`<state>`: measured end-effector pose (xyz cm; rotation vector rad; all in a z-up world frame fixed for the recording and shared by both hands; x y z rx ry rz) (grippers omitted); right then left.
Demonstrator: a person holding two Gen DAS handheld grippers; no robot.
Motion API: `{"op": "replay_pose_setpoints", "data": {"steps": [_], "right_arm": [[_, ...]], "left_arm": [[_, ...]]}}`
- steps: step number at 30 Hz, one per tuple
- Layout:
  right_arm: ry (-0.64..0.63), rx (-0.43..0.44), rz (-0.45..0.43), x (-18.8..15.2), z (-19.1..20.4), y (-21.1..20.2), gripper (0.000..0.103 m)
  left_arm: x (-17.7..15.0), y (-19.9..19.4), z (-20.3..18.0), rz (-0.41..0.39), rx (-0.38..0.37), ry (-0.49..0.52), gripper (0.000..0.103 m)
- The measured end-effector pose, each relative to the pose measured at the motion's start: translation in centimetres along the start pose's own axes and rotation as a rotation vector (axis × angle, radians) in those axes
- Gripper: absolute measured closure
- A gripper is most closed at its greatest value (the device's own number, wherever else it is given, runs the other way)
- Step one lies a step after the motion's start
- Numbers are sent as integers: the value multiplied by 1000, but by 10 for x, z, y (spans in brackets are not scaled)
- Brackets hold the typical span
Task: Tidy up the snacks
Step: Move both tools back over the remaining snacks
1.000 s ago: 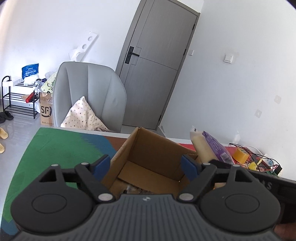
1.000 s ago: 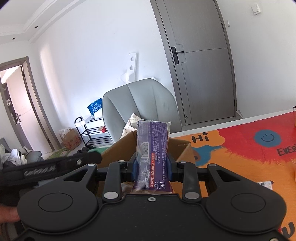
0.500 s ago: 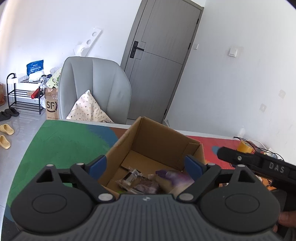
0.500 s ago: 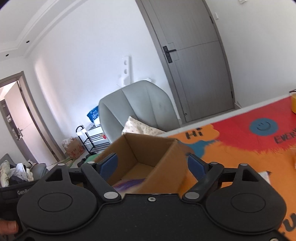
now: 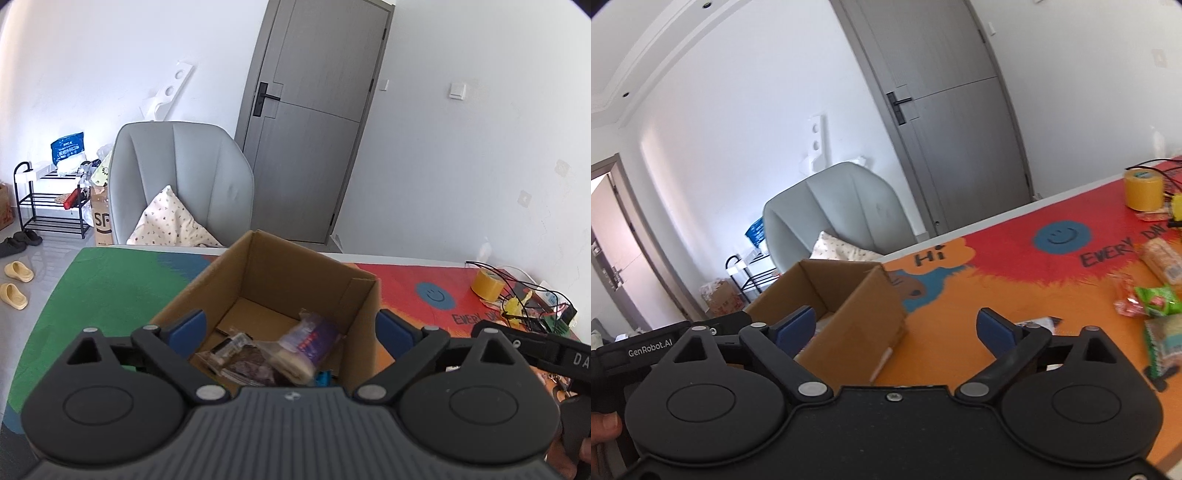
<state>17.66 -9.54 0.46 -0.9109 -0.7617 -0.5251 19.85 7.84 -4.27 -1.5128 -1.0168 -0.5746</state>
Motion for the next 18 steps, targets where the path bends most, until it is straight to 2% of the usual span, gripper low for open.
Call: {"op": "replay_pose_setpoints", "data": {"steps": [5,18], "right_arm": [[23,-23,4,-4,-16,-12,1],[73,-93,0,-16,-61,-44,0]], "left_arm": [[-4,-1,-17,3,-18,19,5],[-19,4,-67,30,-66,73,5]]}}
Point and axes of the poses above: each gripper's, at about its wrist camera, not at the fingertips, and y roughly the way its jaws point, z to its left, x to its top, the point moved 3 cm from there along y, roughly the way its jaws point, and after that the axes turned 4 degrees about z, right-handed, at the moved point
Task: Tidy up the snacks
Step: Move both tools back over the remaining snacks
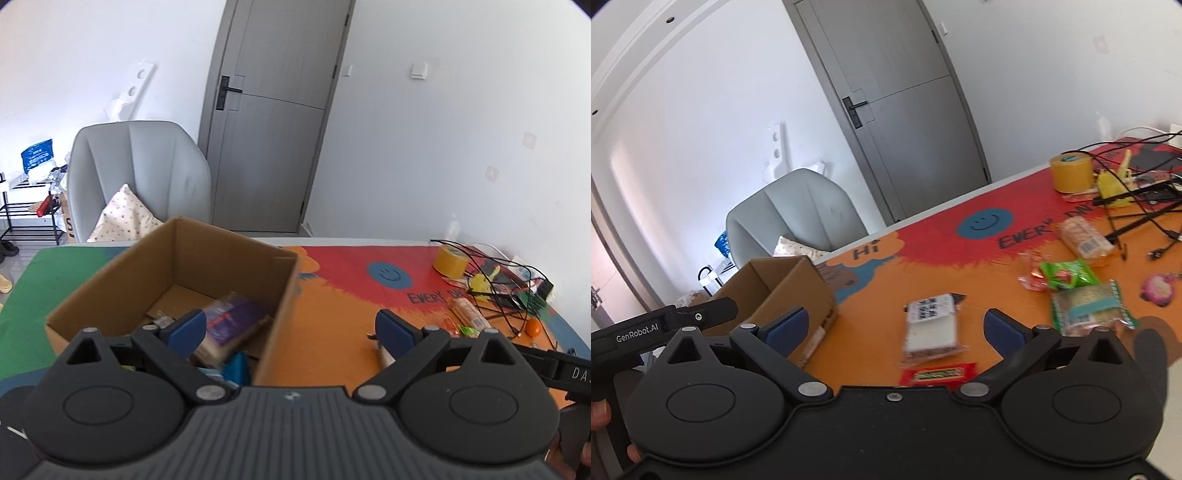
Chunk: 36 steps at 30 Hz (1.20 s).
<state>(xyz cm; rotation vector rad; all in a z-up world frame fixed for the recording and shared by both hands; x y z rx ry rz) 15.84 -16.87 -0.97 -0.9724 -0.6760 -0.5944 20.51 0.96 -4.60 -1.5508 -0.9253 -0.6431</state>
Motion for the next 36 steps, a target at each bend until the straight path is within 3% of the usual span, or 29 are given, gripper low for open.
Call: {"op": "replay_pose_setpoints", "data": {"steps": [36], "right_arm": [[86,-117,21,-21,-103,-16,0]], "left_arm": [[-46,58,-104,138,-100,81,6]]}}
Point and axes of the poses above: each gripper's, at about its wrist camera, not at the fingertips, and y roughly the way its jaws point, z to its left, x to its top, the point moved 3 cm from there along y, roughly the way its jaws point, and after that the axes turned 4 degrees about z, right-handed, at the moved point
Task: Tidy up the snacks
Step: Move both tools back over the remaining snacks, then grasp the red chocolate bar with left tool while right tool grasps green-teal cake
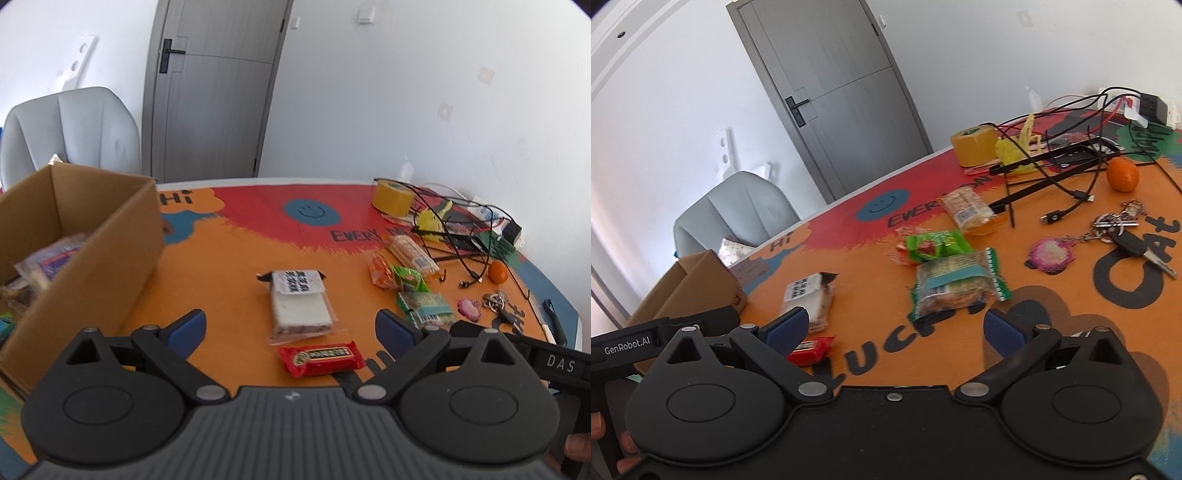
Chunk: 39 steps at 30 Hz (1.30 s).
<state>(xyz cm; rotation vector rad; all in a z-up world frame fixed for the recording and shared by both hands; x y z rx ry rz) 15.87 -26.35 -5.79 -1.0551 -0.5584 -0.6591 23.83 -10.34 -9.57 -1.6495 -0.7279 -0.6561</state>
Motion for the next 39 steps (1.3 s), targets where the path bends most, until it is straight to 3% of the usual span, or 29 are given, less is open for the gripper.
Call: {"op": "replay_pose_setpoints", "data": {"steps": [12,28,33,39], "right_arm": [[-40,-53,23,2,-19,13,0],[-77,-78,29,8,-29,35,0],[-146,-117,26,12,-19,48,0],[-177,-158,45,14,-12,65,0]], "left_arm": [[-13,39,-24,62,-5,17,6],[-36,73,-45,64,118,92,9],[-34,70,-40,42,137,99,35],[-30,61,-25,34,83,49,47]]}}
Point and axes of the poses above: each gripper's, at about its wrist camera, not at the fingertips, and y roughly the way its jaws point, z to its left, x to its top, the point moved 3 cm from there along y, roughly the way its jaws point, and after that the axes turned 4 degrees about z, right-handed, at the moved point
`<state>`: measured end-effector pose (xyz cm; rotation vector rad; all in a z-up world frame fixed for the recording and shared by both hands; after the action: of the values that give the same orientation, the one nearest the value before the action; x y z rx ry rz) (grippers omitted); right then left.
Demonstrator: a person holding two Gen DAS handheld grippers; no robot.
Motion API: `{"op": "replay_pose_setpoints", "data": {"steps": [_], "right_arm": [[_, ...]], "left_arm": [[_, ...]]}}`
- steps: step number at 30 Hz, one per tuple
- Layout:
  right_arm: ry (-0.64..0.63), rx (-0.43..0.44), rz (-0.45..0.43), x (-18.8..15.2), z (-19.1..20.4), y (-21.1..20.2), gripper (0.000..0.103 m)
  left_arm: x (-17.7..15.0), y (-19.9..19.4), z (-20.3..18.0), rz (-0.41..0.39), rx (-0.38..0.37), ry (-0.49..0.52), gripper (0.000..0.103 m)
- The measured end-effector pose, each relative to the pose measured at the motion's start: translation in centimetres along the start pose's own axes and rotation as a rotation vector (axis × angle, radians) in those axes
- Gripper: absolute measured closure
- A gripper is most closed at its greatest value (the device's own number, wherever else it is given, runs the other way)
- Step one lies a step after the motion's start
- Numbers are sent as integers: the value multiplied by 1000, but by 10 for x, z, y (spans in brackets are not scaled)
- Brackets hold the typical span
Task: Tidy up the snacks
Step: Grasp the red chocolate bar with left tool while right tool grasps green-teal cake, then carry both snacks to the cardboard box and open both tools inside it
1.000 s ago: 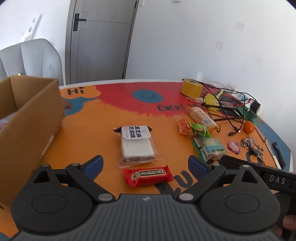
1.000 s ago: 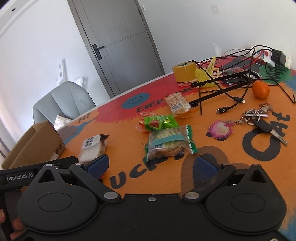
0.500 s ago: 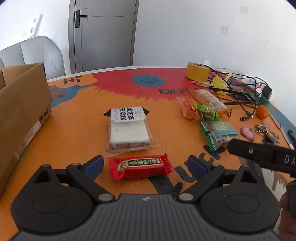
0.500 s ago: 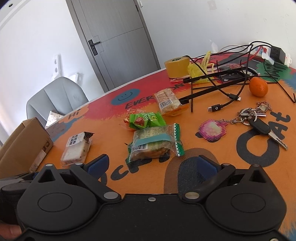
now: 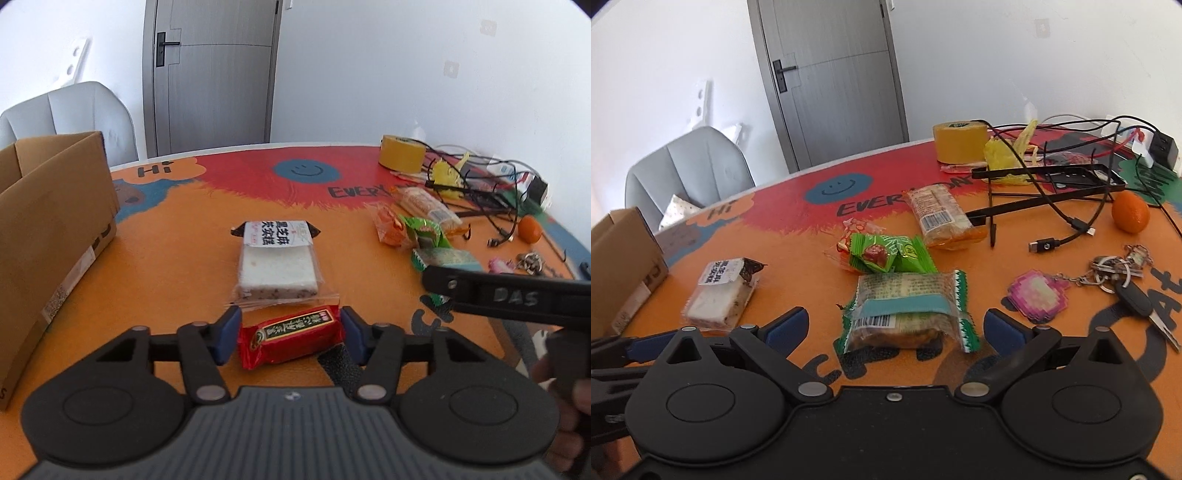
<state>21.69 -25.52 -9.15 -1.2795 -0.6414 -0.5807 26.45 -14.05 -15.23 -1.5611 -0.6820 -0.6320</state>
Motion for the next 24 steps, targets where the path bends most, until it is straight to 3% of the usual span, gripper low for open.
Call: {"op": "replay_pose_setpoints", "data": {"steps": [10,12,19,24], "right_arm": [[-45,-81,33,4,11,16,0],[-58,-106,35,3,13,16,6],[-96,-133,10,-1,15,6,46],[-62,-88,16,-3,14,-5,48]], "left_arm": [[3,-11,23,-4,-56,-45,48],[6,-13,28,-14,-61,-53,48],[14,-19,42,-26,-47,-63,48],[16,-26,48,-45,-45,-77,48]]}}
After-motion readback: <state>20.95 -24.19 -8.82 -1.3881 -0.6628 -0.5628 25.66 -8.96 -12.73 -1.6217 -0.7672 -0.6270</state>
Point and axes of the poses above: each gripper's, at about its wrist camera, not at the fingertips, and y roughly the way its jaws point, z to its left, x to its top, the point moved 3 cm from there along y, roughly the way its jaws point, and after that the axes turned 4 degrees about z, right-handed, at the moved point
